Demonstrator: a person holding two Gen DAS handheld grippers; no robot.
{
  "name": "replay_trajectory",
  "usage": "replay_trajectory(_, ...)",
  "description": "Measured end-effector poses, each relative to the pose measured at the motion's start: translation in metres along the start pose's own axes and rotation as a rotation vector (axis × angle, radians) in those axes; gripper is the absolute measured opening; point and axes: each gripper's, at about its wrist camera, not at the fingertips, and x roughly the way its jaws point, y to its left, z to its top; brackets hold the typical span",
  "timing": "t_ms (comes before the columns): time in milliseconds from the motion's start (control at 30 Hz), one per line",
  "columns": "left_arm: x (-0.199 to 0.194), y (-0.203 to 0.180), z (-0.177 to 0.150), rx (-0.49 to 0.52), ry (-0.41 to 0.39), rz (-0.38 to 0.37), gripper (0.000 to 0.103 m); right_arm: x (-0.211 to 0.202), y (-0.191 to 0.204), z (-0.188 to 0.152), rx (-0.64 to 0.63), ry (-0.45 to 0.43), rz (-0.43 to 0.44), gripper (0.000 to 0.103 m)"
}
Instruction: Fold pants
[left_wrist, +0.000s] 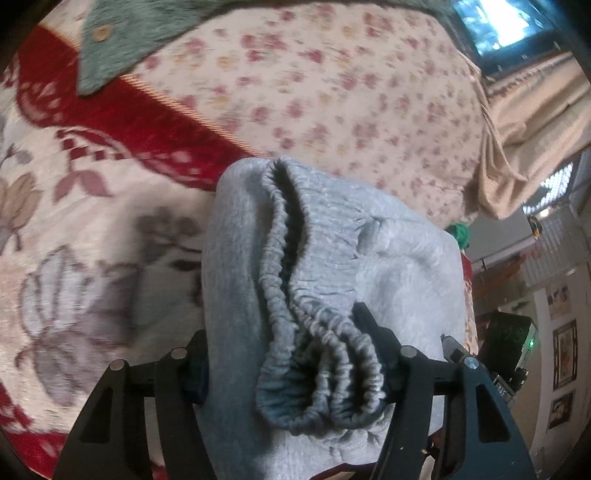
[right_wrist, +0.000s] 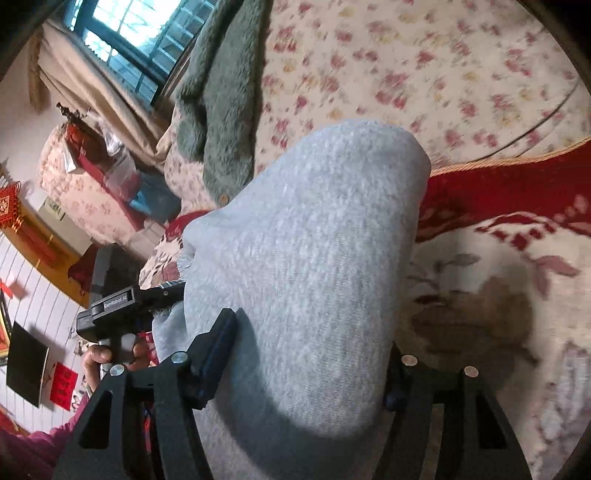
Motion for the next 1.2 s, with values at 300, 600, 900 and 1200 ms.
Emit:
replay_trajectory(300,0.058,-0.076,-0.017,0.078,0.065,-0.026,0.064,-0.069,-0.055,-0.009,0.068,-0.059,-0.091,0.069)
replay_trajectory(600,0.119,-0.122,-0.037,0.129,0.114,0.003,0.064,-0.102,-0.117,-0.028,0.171,-0.071,-0.14,0.069)
replay_trajectory(900,0.148,-0.13,-0.06,0.166,0.113,0.067,0.064,-0.093,-0.173,-0.05,0.334,-0.035,-0.129,0.074)
replay_trajectory(1200,0.144,-0.134,-0.068,0.199,0.033,0.103,0.088,-0.109,-0.158,-0.045,0.235,-0.01,-0.418,0.091)
